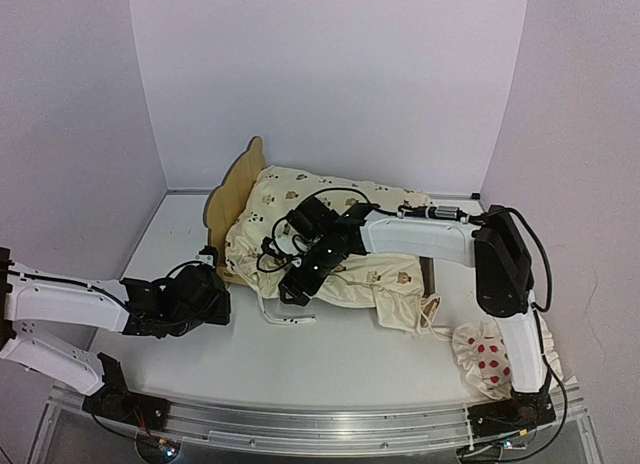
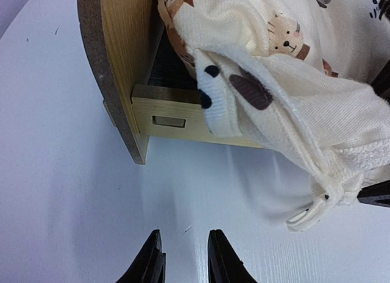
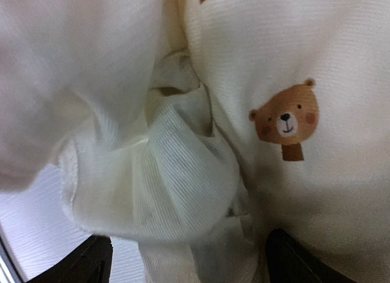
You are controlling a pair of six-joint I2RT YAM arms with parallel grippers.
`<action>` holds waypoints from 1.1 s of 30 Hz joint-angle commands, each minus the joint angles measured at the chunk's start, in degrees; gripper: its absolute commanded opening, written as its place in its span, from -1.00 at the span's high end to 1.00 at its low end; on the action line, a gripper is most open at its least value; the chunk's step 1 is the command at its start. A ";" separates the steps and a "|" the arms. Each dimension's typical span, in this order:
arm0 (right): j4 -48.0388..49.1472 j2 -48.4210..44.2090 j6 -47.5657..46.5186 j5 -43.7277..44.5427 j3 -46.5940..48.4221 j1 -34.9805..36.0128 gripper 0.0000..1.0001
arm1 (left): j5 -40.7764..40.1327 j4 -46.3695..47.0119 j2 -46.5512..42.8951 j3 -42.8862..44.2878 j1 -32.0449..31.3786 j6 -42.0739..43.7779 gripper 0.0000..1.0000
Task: Set up the pet bed
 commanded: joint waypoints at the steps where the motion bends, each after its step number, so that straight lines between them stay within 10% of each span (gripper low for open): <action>1: -1.97 4.64 -10.68 9.53 3.00 2.34 -0.76 | 1.20 1.61 -1.20 0.48 0.19 -0.35 0.50; 6: 0.97 7.73 -17.73 20.07 0.59 4.47 -0.73 | 1.79 1.93 -2.07 -0.05 0.20 -0.46 0.51; 12: 26.88 7.92 -28.45 37.69 -12.67 8.69 -0.68 | 1.74 2.20 -2.80 -0.24 0.19 -0.07 0.52; 20: 58.86 13.26 -45.66 51.42 -17.35 10.85 -0.11 | 2.56 2.14 -3.47 -0.70 0.20 -1.03 0.54; 25: 62.77 11.54 -46.38 51.99 -17.73 11.06 0.35 | 3.42 1.43 -5.42 -1.51 0.19 -2.59 0.55; 33: 61.41 7.95 -47.27 53.74 -16.20 11.80 0.45 | 2.94 -0.05 -11.32 -5.79 0.19 -6.05 0.55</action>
